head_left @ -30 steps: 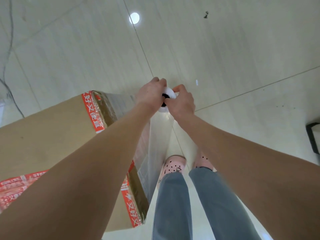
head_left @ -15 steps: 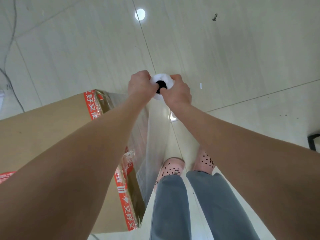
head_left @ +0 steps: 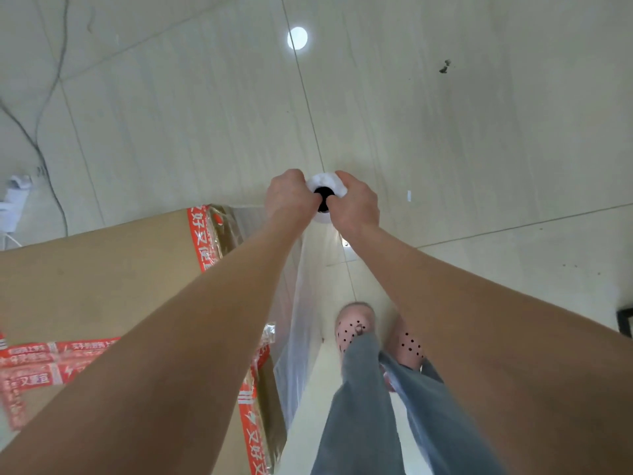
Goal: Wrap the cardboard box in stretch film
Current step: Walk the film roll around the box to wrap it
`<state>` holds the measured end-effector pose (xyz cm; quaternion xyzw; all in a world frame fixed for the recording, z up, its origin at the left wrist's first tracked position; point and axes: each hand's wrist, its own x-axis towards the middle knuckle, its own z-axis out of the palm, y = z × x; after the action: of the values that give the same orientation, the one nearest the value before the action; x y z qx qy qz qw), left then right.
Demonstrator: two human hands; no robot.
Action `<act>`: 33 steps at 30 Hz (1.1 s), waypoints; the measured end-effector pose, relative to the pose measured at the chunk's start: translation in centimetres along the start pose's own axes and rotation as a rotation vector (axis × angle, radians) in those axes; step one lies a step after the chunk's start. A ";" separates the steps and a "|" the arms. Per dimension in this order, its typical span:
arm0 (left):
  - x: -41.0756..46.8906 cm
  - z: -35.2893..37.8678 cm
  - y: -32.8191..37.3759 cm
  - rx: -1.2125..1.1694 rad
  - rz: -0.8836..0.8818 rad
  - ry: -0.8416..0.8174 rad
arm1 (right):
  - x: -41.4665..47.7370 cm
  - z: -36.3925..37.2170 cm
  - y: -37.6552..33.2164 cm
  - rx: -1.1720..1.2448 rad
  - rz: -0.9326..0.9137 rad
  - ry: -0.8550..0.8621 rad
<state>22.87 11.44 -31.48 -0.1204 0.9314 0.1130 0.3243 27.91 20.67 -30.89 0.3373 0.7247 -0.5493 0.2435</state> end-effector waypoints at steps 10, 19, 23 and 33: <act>0.4 -1.3 1.2 0.220 0.110 -0.128 | 0.8 -0.8 -1.1 -0.116 0.032 -0.049; 2.3 -3.0 2.3 0.405 0.457 -0.114 | 2.5 -0.7 -3.2 -0.219 0.084 -0.058; 3.2 -3.6 2.2 0.396 0.452 -0.146 | 2.8 -0.2 -3.6 -0.252 0.071 -0.029; 6.2 -6.6 -0.6 0.259 0.266 -0.081 | 4.7 2.7 -6.9 -0.281 0.005 0.007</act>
<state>14.55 7.99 -30.41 0.0511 0.9321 0.0389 0.3564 19.58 17.98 -30.72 0.3037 0.7944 -0.4407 0.2871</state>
